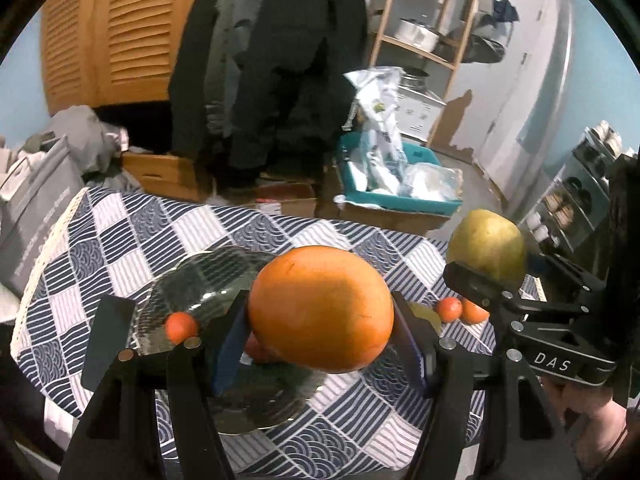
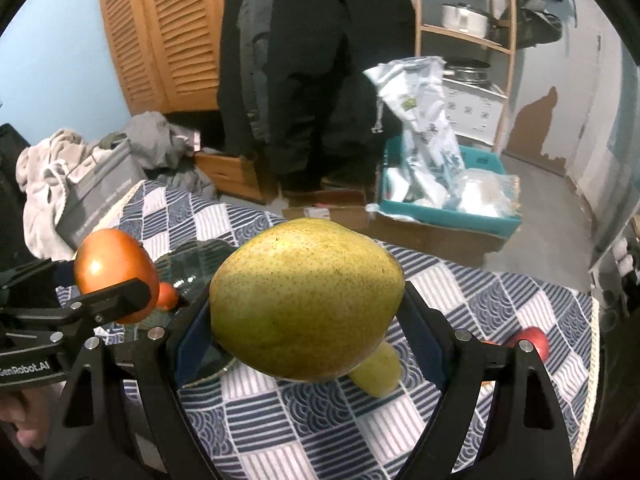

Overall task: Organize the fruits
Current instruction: 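Carry the green pear with the right tool while the left tool carries the orange over the glass bowl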

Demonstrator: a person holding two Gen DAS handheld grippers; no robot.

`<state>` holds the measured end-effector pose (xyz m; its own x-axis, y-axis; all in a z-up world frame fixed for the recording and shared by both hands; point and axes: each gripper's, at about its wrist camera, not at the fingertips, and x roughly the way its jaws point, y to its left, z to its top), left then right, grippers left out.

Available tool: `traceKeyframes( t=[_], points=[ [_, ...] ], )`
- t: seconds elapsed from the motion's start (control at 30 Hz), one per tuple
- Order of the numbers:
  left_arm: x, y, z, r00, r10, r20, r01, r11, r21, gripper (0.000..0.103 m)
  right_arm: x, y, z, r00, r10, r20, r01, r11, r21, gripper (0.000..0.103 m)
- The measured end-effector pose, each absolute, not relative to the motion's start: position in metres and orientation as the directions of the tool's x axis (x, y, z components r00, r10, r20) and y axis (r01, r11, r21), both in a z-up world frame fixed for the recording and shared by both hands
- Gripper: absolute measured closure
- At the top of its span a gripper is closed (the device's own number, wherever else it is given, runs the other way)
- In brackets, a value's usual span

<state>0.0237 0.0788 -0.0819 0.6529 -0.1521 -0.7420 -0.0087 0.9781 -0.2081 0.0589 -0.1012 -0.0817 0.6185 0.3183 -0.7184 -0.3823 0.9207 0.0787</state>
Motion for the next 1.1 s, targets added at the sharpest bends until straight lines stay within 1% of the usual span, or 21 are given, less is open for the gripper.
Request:
traceKeyframes(
  t=[0.3,0.6,0.83,1.1],
  points=[
    [0.026,0.122,-0.103,0.635,-0.088,-0.767,-0.109,0.973,-0.202,0.035,0.078,-0.059,-0.095,0.57,0.357,-0.74,-0.437,0.894,0.094,0.018],
    [0.032,0.161,-0.137,0.582,-0.031,-0.813,-0.215,0.958,-0.19,0.035,0.1,-0.02,-0.124,0.493,0.377,-0.785,-0.472,0.873,0.123,0.018],
    [0.034,0.181,-0.17,0.516,-0.023,-0.856,-0.274,0.943,-0.19,0.035,0.115,0.007,-0.158,0.417,0.374,-0.829,-0.491,0.86,0.141,0.018],
    [0.037,0.19,-0.196,0.465,0.003,-0.885,-0.308,0.938,-0.159,0.035,0.123,0.03,-0.185,0.355,0.373,-0.857,-0.505,0.848,0.16,0.018]
  ],
)
